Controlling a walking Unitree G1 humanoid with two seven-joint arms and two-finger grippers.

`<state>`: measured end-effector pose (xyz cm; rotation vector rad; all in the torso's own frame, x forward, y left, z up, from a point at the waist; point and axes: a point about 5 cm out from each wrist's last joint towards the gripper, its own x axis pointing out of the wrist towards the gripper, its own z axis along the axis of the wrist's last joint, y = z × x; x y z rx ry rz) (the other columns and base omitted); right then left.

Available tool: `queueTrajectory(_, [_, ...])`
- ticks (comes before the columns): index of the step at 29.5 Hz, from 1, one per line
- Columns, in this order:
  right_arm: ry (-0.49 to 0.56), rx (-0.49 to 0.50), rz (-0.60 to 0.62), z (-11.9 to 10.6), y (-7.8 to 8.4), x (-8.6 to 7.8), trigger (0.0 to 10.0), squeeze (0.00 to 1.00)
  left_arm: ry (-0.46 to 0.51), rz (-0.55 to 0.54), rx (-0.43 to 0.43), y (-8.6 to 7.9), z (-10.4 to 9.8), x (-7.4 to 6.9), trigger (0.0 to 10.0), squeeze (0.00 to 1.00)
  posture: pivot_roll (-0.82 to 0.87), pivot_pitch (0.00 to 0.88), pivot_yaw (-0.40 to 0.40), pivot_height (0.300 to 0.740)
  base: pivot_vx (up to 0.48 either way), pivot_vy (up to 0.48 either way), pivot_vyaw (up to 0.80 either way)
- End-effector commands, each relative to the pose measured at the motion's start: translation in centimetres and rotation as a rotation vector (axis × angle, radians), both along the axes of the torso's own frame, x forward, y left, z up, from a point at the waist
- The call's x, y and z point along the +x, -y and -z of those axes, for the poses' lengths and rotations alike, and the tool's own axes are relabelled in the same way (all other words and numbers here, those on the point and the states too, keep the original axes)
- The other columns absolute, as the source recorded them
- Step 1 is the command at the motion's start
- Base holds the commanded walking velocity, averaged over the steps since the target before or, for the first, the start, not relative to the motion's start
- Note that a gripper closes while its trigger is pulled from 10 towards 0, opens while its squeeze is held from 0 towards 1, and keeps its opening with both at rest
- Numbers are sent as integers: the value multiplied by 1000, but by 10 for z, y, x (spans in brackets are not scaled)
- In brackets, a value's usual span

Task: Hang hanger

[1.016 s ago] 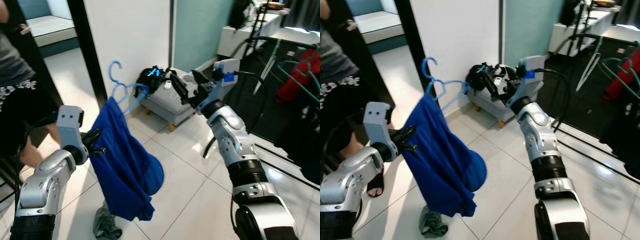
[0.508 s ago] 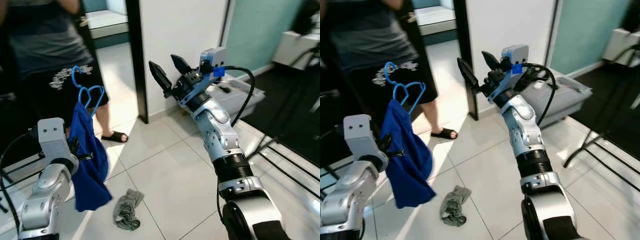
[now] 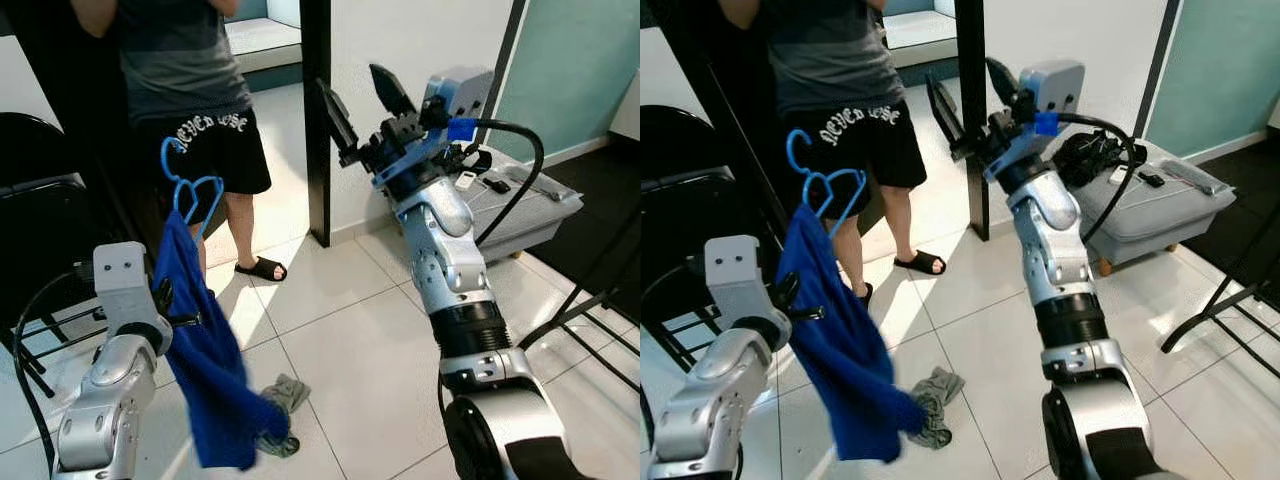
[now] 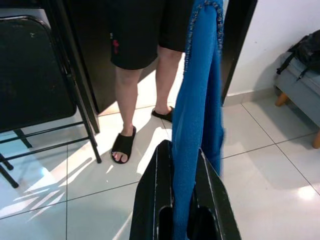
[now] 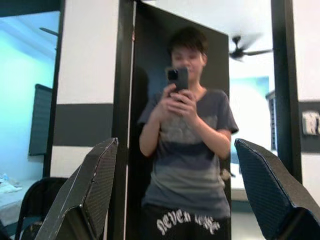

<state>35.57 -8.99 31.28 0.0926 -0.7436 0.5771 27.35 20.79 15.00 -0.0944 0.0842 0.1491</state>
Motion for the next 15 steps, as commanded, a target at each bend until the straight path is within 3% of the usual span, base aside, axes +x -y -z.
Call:
queueTrajectory(1, [18,-27,28,-2,-3,1,10000,0,12,-24,10,-3,-4,-2,10000,0,120,0,20,740,0,0,775])
queueTrajectory(3, [31,-14,75,-6,1,2,10000,0,5,-28,10,-4,-3,-2,10000,0,120,0,20,740,0,0,769])
queueTrajectory(5, [-9,116,253,-16,29,13,10000,0,-10,-47,16,-9,-2,-3,10000,0,117,0,27,740,0,0,322])
queueTrajectory(7, [-15,138,310,-18,37,16,10000,0,-16,-54,18,-11,-1,-4,10000,0,117,0,27,740,0,0,0])
queueTrajectory(9, [37,80,312,-20,30,12,10000,0,-20,-57,20,-12,-1,-4,10000,0,119,0,30,740,0,0,0])
queueTrajectory(11, [166,-85,258,-21,5,0,10000,0,-18,-53,24,-12,-1,-4,10000,0,120,0,33,740,0,0,0])
queueTrajectory(14, [224,-156,239,-19,-6,-6,10000,0,-14,-50,27,-11,-2,-4,10000,0,125,0,33,740,0,0,0])
queueTrajectory(15, [208,-121,261,-20,-1,-4,10000,0,-13,-50,28,-11,-2,-4,10000,0,130,0,32,740,0,0,0])
